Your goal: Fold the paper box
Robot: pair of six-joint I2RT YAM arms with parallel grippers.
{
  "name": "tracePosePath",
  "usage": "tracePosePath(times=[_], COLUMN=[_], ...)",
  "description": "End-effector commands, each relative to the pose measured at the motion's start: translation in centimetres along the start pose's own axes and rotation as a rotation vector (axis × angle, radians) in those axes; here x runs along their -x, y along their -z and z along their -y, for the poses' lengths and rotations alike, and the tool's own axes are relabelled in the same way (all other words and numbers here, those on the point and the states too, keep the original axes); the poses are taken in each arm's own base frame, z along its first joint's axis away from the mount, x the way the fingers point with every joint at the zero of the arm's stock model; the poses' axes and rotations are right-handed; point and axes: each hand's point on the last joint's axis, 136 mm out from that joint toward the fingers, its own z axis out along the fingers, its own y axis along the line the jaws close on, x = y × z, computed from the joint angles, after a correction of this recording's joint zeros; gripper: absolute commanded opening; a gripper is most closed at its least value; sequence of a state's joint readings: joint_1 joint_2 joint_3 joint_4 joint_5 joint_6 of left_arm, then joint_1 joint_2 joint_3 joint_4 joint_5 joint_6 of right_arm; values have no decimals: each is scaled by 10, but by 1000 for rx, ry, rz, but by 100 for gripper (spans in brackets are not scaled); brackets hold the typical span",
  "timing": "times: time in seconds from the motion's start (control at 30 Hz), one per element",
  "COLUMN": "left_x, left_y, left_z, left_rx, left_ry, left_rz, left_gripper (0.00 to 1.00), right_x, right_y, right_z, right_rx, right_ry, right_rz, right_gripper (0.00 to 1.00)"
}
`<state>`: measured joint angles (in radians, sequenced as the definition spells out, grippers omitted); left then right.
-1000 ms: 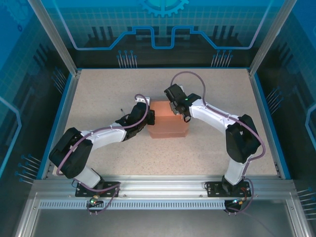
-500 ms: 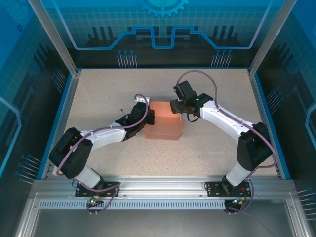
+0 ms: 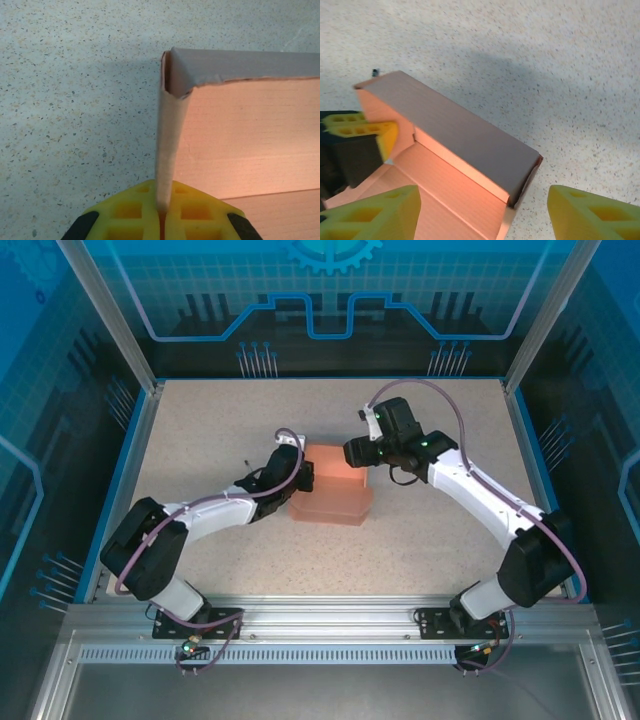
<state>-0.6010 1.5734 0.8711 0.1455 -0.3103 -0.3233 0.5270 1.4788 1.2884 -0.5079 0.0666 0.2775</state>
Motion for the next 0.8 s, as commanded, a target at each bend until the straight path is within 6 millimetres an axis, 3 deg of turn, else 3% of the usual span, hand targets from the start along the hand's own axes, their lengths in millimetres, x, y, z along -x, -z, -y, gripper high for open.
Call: tracePosePath(times=[0.0,0.23,0.5,0.77], left_x=[-10,-41,-62,-73], left_y=[-5,-5,-2,-13], left_z=[-3,-12,-7,-5], left_rx=[-11,-47,-94,-97], left_ry=[-54,-100,-184,-237], left_rz=[-104,-395,-661,-822], left_gripper=[0,0,1,3], right_x=[8,1,-23,-42], right_y=[15,11,-4,-12], right_z=[2,31,54,66], right_rx=[18,-2,-16,-42], right_ry=[55,-18,-72,-76], right_rz=[40,39,-5,-37], right_gripper=[69,70,70,70])
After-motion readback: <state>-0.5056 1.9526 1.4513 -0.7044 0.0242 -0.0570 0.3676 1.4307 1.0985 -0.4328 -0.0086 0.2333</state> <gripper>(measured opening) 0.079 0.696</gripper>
